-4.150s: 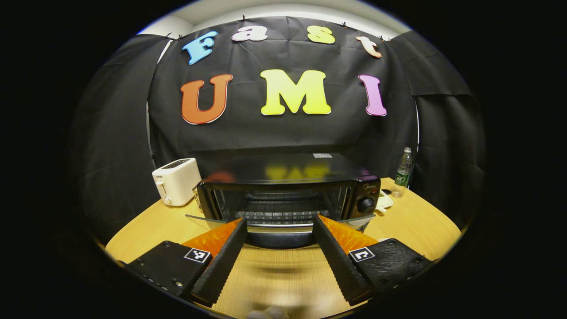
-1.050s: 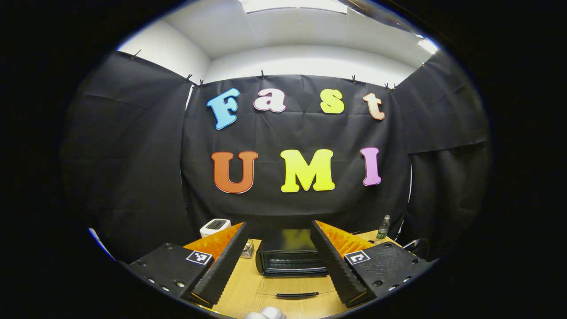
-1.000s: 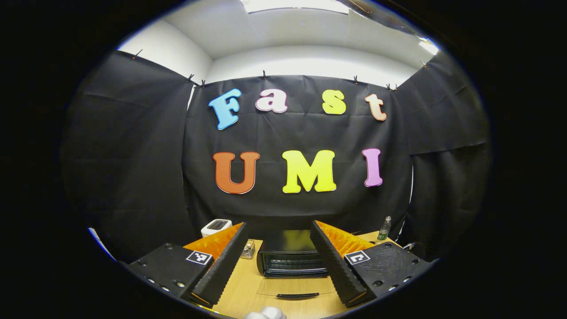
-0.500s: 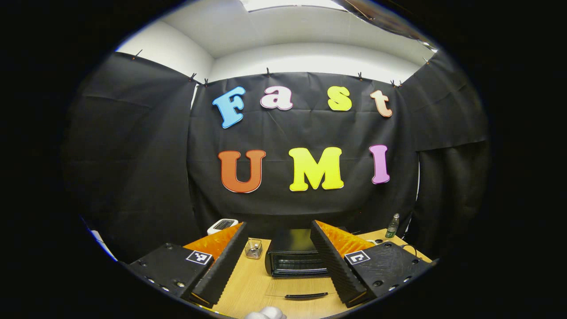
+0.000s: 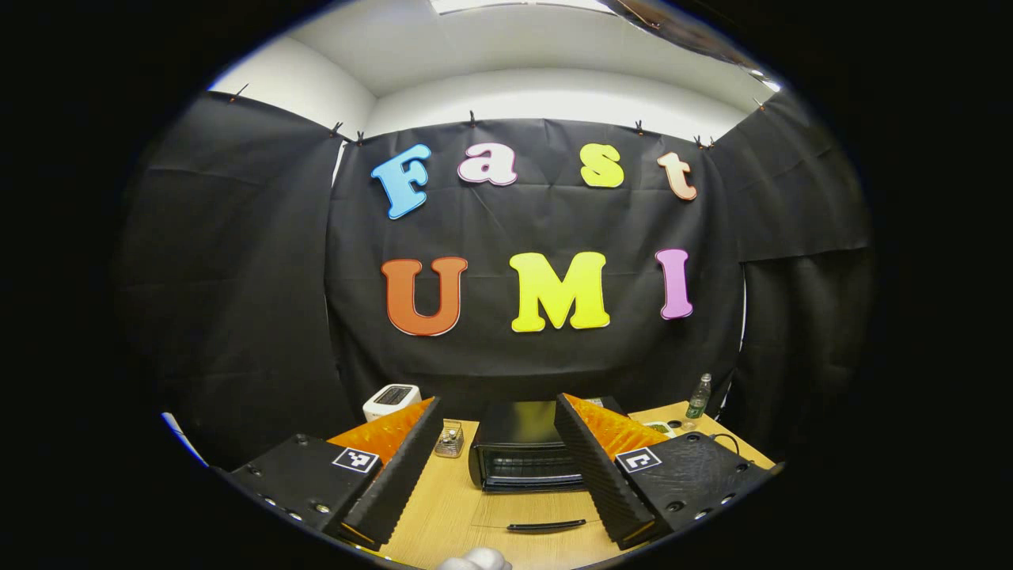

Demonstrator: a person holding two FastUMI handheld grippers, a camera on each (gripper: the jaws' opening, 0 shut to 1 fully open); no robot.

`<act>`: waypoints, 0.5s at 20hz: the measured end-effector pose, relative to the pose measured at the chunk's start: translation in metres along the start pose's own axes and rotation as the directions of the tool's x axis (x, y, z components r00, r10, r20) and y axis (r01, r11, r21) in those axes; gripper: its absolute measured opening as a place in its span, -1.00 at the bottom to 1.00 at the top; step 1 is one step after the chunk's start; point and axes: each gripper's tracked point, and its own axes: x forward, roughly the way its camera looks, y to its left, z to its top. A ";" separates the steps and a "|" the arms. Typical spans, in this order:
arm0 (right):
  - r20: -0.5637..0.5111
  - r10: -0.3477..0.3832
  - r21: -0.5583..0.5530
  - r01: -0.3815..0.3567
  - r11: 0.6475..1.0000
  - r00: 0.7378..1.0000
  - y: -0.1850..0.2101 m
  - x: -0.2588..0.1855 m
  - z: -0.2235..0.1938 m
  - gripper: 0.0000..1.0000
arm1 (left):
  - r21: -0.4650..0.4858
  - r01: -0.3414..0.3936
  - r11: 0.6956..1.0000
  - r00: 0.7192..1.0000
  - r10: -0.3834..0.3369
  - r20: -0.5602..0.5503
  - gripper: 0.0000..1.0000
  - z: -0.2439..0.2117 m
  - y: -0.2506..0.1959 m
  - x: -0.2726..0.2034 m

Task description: Open the electric oven with the left hand, put the food in, and close the electric oven.

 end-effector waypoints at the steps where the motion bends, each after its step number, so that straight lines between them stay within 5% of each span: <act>1: -0.005 0.010 0.005 -0.010 1.000 1.000 0.002 -0.001 0.001 0.69 | -0.001 -0.001 1.000 1.000 0.001 0.001 0.86 0.000 0.001 0.000; 7: 0.040 0.055 0.070 -0.058 0.996 0.998 0.011 -0.030 0.033 0.53 | 0.011 -0.004 1.000 1.000 0.003 0.021 0.86 0.005 0.006 -0.003; 10: 0.084 0.149 0.181 -0.162 0.970 0.985 0.040 -0.053 0.059 0.51 | 0.008 -0.007 1.000 1.000 0.007 0.016 0.86 0.002 0.011 -0.004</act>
